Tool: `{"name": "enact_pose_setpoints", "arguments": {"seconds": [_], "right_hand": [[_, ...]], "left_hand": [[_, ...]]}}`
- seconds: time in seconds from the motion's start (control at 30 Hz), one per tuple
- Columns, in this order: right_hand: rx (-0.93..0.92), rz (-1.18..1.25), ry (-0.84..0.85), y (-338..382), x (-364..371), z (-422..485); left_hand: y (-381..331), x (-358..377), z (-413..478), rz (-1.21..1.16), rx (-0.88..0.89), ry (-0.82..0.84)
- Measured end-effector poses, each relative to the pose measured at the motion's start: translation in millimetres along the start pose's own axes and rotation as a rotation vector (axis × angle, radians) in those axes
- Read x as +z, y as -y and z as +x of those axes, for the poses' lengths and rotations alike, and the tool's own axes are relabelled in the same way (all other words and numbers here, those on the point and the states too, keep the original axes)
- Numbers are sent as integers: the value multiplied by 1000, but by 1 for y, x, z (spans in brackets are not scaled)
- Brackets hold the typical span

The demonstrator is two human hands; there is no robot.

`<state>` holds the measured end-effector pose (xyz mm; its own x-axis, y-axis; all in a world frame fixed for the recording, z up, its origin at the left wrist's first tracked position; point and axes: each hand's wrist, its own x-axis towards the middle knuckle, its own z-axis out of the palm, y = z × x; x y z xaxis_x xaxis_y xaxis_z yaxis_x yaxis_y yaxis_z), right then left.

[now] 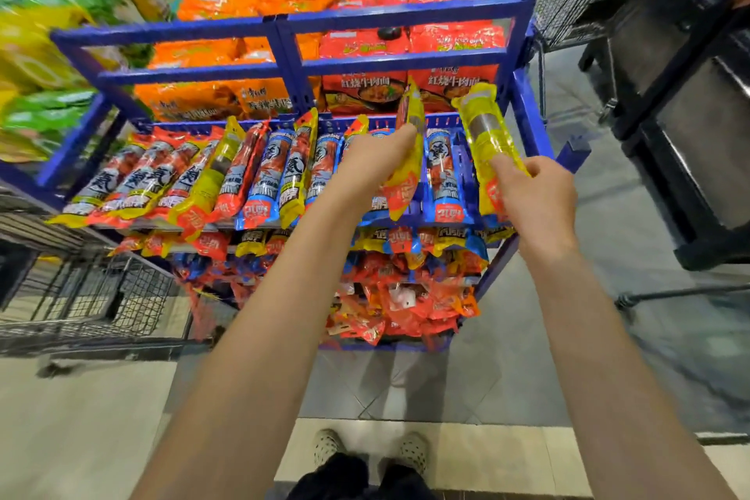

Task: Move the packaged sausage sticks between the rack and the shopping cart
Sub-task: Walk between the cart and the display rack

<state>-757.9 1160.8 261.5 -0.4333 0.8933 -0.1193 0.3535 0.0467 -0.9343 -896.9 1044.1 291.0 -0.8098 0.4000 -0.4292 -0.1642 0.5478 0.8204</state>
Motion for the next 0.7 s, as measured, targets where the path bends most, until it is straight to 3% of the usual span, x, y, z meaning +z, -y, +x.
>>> {"name": "enact_pose_setpoints", "arguments": {"seconds": [0.1, 0.17, 0.33, 0.7], "right_hand": [[94, 625, 283, 9, 7, -13], [96, 754, 484, 18, 18, -24], [14, 723, 879, 52, 78, -64], [282, 496, 1350, 84, 322, -271]], "left_hand": [[4, -30, -17, -291, 9, 54], [15, -57, -30, -439, 41, 51], [66, -135, -72, -739, 145, 26], [256, -344, -170, -970, 85, -674]]}}
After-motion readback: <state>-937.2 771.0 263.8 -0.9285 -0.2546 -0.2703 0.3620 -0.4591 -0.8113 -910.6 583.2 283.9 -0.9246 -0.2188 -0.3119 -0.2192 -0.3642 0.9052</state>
